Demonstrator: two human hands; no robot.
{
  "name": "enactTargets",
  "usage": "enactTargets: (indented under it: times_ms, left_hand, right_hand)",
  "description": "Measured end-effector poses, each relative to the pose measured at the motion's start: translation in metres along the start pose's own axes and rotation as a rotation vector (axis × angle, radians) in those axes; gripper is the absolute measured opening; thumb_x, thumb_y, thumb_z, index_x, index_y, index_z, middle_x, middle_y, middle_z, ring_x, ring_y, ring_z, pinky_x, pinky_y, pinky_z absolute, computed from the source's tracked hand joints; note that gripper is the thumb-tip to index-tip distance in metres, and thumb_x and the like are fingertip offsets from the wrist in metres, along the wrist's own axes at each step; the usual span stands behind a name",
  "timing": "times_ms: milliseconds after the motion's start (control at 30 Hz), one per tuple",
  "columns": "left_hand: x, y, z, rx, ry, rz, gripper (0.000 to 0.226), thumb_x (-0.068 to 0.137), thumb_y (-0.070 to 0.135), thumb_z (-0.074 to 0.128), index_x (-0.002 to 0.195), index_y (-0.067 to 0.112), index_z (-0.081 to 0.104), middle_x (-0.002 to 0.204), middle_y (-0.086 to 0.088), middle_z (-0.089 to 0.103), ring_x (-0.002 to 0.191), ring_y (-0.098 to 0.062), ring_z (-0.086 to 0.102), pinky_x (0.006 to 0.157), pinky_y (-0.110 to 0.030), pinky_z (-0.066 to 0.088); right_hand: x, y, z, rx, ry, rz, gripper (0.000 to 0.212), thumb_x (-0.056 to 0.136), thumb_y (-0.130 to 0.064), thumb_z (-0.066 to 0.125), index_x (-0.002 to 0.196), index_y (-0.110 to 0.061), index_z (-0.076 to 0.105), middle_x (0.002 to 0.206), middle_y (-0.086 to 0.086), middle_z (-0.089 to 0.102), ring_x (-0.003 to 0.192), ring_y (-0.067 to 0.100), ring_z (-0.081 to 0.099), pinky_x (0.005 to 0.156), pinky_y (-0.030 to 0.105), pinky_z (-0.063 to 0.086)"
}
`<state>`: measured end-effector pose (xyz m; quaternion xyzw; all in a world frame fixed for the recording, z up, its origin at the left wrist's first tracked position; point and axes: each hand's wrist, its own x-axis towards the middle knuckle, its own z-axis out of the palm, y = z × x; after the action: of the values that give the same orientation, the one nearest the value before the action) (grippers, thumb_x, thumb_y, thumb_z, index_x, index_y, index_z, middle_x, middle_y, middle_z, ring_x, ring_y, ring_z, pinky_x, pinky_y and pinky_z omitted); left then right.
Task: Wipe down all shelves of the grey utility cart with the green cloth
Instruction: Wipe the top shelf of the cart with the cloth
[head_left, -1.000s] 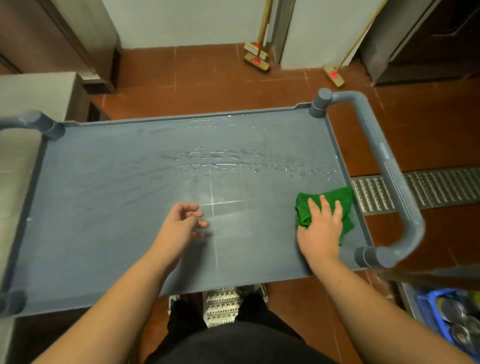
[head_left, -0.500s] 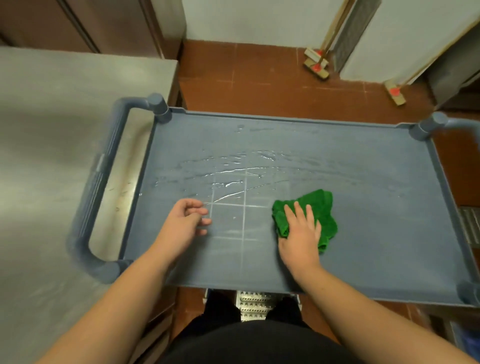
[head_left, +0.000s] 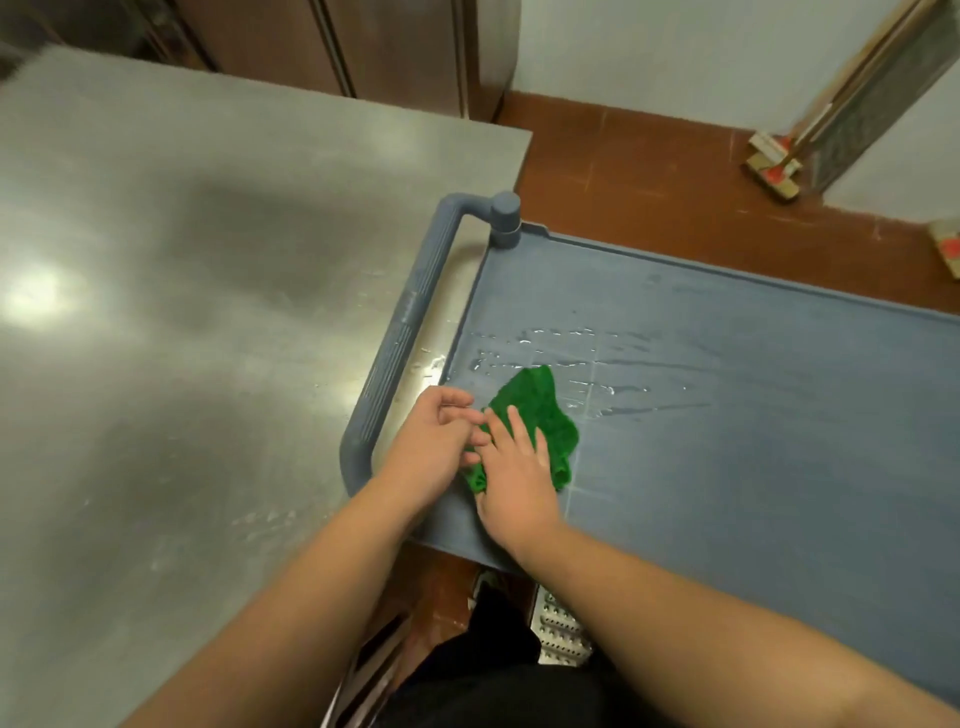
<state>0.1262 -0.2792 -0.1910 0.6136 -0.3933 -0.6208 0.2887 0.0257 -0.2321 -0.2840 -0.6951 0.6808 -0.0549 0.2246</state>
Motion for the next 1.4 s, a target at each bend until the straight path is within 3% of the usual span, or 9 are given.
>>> enactTargets:
  times_ms: [167,233,367,500,767,1067,1167,1300,1400]
  left_hand:
    - [0.001,-0.002,-0.010,-0.055,0.047,-0.012,0.032,0.087,-0.012,0.039,0.099,0.014,0.053,0.093,-0.009,0.063,0.070,-0.019,0.061,0.059,-0.026,0.052]
    - [0.000,-0.004,-0.008,-0.035,0.054,-0.018,0.029,0.088,-0.010,0.041,0.101,0.014,0.053,0.095,-0.008,0.063,0.073,-0.016,0.063,0.061,-0.025,0.052]
    - [0.001,-0.007,0.018,0.022,0.051,-0.025,0.028,0.089,-0.008,0.040,0.099,0.016,0.052,0.093,-0.005,0.062,0.074,-0.015,0.064,0.063,-0.027,0.052]
    - [-0.002,-0.009,0.071,0.047,0.015,-0.034,0.028,0.090,-0.009,0.037,0.101,0.013,0.050,0.093,-0.006,0.059,0.070,-0.015,0.062,0.059,-0.025,0.049]
    - [-0.020,-0.022,0.224,0.099,-0.083,-0.066,0.027,0.093,-0.006,0.036,0.093,0.017,0.049,0.093,-0.007,0.059,0.068,-0.016,0.061,0.057,-0.027,0.049]
    - [-0.053,-0.032,0.401,0.218,-0.296,-0.075,0.023,0.093,-0.005,0.040,0.103,0.012,0.050,0.094,-0.008,0.058,0.073,-0.018,0.061,0.059,-0.027,0.049]
    - [-0.061,-0.030,0.439,0.255,-0.349,-0.067,0.023,0.093,-0.004,0.042,0.110,0.009,0.050,0.097,-0.009,0.058,0.075,-0.019,0.062,0.061,-0.029,0.050]
    - [-0.068,-0.023,0.463,0.264,-0.385,-0.055,0.027,0.093,-0.005,0.037,0.115,0.006,0.049,0.096,-0.007,0.058,0.075,-0.019,0.061,0.062,-0.028,0.049]
    - [-0.065,-0.021,0.456,0.274,-0.383,-0.048,0.028,0.094,-0.004,0.037,0.117,0.006,0.049,0.100,-0.006,0.058,0.077,-0.019,0.062,0.060,-0.024,0.052]
  right_hand:
    - [0.011,-0.016,0.003,-0.135,-0.043,-0.110,0.055,0.088,-0.034,0.056,0.143,-0.029,0.047,0.161,-0.006,0.023,0.152,0.023,-0.002,0.119,0.056,-0.001]
    - [0.008,0.001,0.000,-0.126,0.003,-0.117,0.059,0.086,-0.032,0.057,0.144,-0.032,0.044,0.161,-0.005,0.026,0.152,0.023,0.008,0.118,0.059,0.005]
    - [-0.006,0.054,-0.010,-0.091,0.080,-0.124,0.059,0.085,-0.023,0.061,0.143,-0.028,0.048,0.157,-0.001,0.035,0.149,0.027,0.021,0.119,0.052,0.022]
    - [-0.027,0.117,-0.030,-0.077,0.092,-0.022,0.063,0.086,-0.013,0.060,0.146,-0.022,0.044,0.161,0.000,0.028,0.151,0.027,0.013,0.117,0.049,0.028]
    - [-0.103,0.276,-0.084,-0.108,0.146,0.161,0.067,0.085,-0.006,0.060,0.148,-0.019,0.043,0.160,0.002,0.029,0.152,0.028,0.011,0.118,0.047,0.024]
    - [-0.230,0.463,-0.145,-0.154,0.202,0.542,0.074,0.081,-0.004,0.061,0.149,-0.022,0.039,0.161,0.001,0.027,0.152,0.027,0.008,0.120,0.050,0.019]
    - [-0.260,0.498,-0.157,-0.132,0.220,0.693,0.080,0.079,-0.003,0.061,0.152,-0.023,0.034,0.162,0.001,0.023,0.152,0.028,0.004,0.122,0.052,0.011]
    - [-0.276,0.517,-0.161,-0.087,0.257,0.765,0.087,0.076,0.000,0.063,0.153,-0.023,0.032,0.163,0.002,0.019,0.152,0.031,0.001,0.122,0.052,0.012]
    - [-0.270,0.514,-0.153,0.006,0.353,0.767,0.078,0.075,-0.003,0.066,0.147,-0.022,0.043,0.160,0.004,0.028,0.151,0.031,0.005,0.121,0.053,0.013]
